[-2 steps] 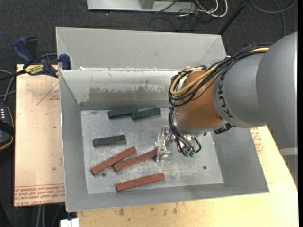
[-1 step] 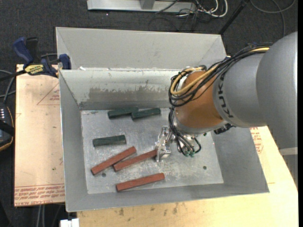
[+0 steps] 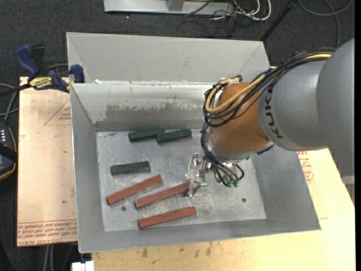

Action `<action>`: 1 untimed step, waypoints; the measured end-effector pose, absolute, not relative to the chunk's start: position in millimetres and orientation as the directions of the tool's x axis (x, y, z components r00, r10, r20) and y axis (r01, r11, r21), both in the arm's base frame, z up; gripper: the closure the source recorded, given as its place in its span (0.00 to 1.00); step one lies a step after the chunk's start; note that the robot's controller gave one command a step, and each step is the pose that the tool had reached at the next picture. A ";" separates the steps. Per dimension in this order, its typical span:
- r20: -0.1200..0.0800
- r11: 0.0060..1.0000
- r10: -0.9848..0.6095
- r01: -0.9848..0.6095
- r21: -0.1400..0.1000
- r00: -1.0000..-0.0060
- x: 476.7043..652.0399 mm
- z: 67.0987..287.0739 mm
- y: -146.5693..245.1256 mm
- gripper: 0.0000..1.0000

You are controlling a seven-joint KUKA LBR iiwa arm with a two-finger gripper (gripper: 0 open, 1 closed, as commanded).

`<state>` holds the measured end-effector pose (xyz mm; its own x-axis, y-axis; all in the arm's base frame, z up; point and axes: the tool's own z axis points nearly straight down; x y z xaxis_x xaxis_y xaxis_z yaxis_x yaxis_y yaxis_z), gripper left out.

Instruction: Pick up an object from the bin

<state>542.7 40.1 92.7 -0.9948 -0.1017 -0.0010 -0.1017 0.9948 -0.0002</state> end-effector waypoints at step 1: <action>-0.007 0.949 -0.314 -0.314 -0.001 -0.949 563.1 114.3 58.4 1.00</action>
Offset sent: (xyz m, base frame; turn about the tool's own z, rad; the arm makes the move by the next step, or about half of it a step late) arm 0.0494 0.0001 0.2512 -0.1476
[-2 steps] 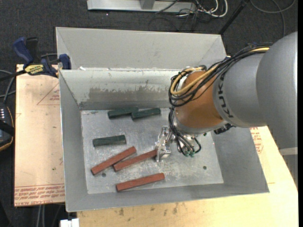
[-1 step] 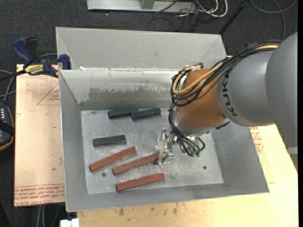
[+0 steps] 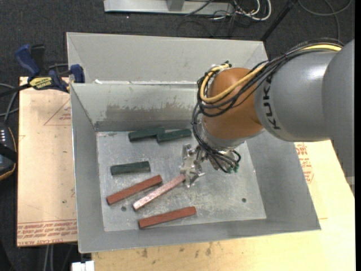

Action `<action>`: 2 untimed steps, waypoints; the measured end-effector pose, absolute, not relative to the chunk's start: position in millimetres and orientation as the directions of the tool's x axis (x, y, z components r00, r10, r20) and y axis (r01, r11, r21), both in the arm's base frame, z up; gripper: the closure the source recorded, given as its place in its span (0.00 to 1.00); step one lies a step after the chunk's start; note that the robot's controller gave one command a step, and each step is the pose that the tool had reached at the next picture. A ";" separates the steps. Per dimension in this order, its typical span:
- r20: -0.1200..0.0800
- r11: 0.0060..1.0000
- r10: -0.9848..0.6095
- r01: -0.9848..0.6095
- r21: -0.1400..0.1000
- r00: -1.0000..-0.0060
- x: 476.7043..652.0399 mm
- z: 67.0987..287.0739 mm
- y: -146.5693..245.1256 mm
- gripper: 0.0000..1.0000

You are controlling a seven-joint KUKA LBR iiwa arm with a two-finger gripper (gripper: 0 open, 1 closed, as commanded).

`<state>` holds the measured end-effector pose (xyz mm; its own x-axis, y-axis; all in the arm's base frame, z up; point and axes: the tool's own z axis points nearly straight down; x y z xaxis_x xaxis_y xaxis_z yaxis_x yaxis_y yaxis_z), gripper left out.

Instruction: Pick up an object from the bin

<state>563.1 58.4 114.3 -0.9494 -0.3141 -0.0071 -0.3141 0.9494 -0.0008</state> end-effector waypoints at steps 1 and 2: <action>0.005 0.968 -0.253 -0.253 0.002 -0.968 567.5 158.3 56.8 1.00; -0.012 0.929 -0.370 -0.370 -0.003 -0.929 549.2 175.7 58.8 1.00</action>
Offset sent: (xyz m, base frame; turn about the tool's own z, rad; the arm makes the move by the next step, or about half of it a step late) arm -0.0384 0.0017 0.0313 -0.1526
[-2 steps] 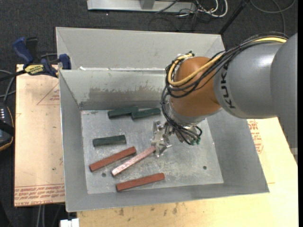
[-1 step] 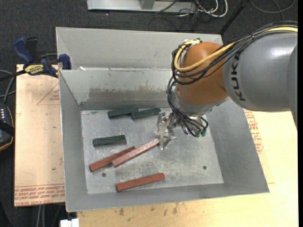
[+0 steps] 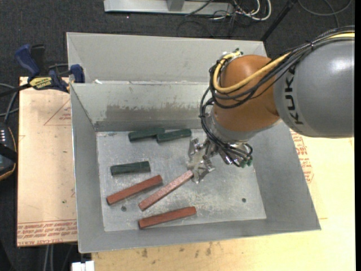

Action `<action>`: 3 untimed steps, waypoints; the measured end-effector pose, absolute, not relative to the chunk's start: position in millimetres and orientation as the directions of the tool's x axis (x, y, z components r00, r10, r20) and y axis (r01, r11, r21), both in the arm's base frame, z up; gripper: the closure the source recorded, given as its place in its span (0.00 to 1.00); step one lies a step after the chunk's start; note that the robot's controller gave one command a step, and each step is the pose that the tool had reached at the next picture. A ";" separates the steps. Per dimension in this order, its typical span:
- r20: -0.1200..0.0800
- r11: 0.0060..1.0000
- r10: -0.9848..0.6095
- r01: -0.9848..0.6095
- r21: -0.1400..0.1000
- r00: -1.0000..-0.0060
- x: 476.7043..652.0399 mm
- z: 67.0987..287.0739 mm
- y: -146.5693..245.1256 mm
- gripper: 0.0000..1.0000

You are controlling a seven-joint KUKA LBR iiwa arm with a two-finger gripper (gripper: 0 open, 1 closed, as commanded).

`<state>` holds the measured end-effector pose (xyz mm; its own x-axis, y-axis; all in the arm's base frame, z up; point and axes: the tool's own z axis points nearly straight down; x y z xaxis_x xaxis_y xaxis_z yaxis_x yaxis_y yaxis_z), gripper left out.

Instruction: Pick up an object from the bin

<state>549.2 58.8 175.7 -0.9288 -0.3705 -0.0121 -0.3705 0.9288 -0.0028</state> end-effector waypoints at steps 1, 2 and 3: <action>-0.002 0.928 -0.372 -0.372 0.000 -0.928 569.6 156.5 115.1 1.00; -0.003 0.939 -0.344 -0.344 0.004 -0.939 565.9 168.0 140.2 1.00; -0.003 0.885 -0.465 -0.465 0.000 -0.885 564.8 159.1 129.7 1.00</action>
Offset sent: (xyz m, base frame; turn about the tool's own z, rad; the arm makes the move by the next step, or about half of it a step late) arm -0.0017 0.0524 0.0091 0.0347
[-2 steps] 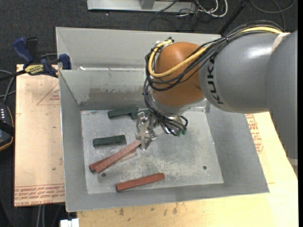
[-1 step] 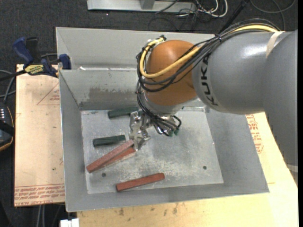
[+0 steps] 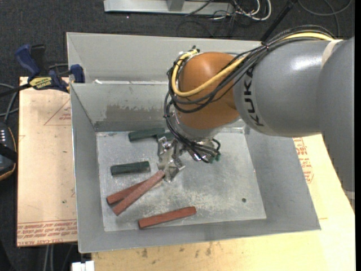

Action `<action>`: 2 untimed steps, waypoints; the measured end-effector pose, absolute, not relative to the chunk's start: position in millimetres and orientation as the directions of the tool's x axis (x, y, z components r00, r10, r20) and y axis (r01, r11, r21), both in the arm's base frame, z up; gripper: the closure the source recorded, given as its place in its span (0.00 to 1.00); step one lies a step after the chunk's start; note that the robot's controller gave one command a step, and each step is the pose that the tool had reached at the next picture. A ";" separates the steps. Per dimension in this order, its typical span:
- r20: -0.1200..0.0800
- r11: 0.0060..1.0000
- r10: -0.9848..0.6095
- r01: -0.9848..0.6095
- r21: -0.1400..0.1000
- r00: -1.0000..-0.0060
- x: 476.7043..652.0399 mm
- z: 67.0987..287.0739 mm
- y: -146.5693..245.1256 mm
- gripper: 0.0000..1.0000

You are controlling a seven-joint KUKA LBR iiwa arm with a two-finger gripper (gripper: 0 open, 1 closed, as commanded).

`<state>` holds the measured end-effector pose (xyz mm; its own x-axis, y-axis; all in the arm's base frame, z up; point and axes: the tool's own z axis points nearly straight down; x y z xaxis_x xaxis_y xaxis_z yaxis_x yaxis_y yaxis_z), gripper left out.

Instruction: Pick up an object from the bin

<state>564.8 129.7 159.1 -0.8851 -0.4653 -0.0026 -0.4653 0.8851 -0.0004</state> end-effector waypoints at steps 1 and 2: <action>0.002 0.758 -0.652 -0.652 0.002 -0.758 572.2 182.5 134.9 1.00; 0.001 0.813 -0.582 -0.582 0.003 -0.813 572.2 238.6 118.0 1.00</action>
Offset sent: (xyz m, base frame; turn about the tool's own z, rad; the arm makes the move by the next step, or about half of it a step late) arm 0.0025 -0.0931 0.2662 -0.1751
